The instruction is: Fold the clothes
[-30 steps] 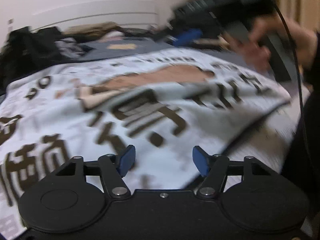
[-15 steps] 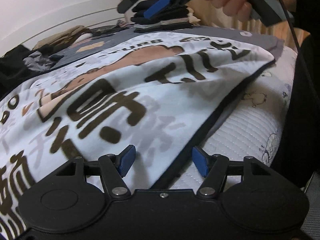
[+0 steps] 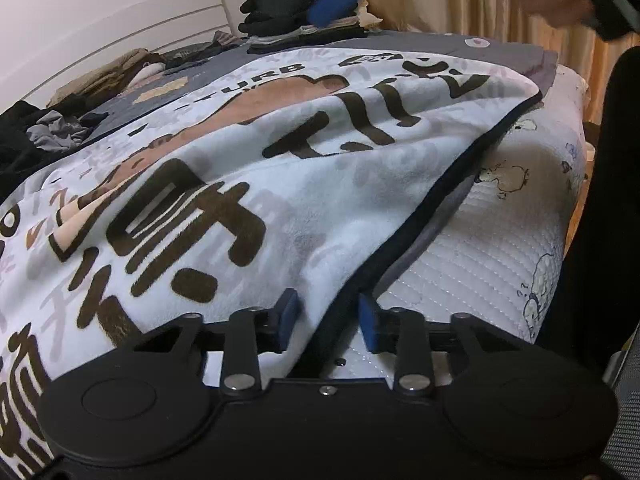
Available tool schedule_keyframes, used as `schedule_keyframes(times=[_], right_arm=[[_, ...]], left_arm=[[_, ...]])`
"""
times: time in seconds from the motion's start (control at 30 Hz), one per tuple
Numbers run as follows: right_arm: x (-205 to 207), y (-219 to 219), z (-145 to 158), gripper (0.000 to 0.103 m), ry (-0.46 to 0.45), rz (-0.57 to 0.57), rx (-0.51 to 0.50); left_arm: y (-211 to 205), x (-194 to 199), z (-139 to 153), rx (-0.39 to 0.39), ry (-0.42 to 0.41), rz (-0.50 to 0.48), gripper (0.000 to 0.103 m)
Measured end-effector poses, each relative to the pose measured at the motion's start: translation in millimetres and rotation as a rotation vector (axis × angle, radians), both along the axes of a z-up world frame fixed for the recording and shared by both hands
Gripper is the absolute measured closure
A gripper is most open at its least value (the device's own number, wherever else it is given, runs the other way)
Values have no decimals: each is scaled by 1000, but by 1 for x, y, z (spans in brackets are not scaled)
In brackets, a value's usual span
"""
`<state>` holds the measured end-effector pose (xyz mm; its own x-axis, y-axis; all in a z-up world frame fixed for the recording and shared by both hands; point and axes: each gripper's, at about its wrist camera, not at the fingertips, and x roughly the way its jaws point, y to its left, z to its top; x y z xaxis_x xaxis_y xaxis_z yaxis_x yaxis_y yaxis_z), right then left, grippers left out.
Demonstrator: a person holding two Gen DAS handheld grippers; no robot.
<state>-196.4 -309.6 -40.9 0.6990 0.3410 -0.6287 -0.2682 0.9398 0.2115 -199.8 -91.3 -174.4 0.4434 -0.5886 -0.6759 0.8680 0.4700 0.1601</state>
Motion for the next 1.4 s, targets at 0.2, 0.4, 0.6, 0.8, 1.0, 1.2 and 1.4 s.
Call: schedule_keyframes(times=[0.2,0.4,0.6,0.8,1.0,1.2,1.4], right_arm=[[-20,9,-10,41,45,83,-34],[-34,6,-17,41,78,98,-39],[-40,6,-21,41,103,125,-42],[-40,9,-29,41,131,142,-54],[-41,12,-37,41,160,160,-65],[-38,9,-40,41,166,137,-60],[-39,4,-41,41,173,110,-62]], left_arm=[[-1,3,5,-5,33,16,85],[0,1,13,-4,59,10,91],[8,0,26,-15,81,-27,92],[14,-1,34,1,145,-88,92],[12,-5,32,37,163,-126,91],[18,0,43,-24,142,-115,82],[-1,-11,35,-34,94,-176,66]])
